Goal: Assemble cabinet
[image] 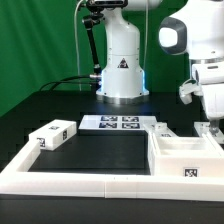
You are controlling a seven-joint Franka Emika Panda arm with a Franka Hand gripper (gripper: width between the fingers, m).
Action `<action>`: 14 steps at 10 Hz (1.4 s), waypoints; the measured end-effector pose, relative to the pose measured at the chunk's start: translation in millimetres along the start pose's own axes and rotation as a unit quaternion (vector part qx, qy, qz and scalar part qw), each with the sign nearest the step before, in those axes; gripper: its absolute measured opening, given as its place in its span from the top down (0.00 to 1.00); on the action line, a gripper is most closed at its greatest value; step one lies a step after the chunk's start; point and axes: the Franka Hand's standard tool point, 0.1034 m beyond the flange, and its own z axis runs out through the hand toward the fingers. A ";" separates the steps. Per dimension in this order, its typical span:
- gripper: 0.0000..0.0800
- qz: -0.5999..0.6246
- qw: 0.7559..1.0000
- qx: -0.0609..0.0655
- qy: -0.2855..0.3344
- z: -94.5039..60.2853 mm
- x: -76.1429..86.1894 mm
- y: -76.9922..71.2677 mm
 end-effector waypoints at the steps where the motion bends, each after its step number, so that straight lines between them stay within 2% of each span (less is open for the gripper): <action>1: 0.11 0.001 1.000 0.004 -0.001 3.2 -1.0 -2.6; 2: 0.28 0.001 1.000 0.006 -0.001 5.0 -1.5 -4.0; 3: 0.28 0.001 1.000 0.007 -0.001 6.6 -1.6 -5.1; 4: 0.51 0.002 1.000 0.008 0.001 8.5 -1.6 -6.1; 5: 0.68 0.002 1.000 0.008 0.001 8.4 -1.5 -6.0; 6: 0.68 0.002 1.000 0.007 0.001 8.3 -1.8 -5.8; 7: 0.91 0.003 1.000 0.007 0.001 8.2 -2.2 -5.1; 10: 0.91 0.003 1.000 0.007 0.001 8.1 -2.7 -4.6; 11: 0.91 0.002 1.000 0.008 -0.004 5.3 -7.6 -1.7; 12: 0.91 -0.001 1.000 0.009 -0.013 -3.1 -16.2 4.9; 14: 0.91 -0.005 0.999 0.005 -0.034 -30.1 -37.8 23.1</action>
Offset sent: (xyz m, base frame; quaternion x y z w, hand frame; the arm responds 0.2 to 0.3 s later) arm -0.0069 0.0037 -0.0099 -0.0023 0.0124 -0.0046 0.9999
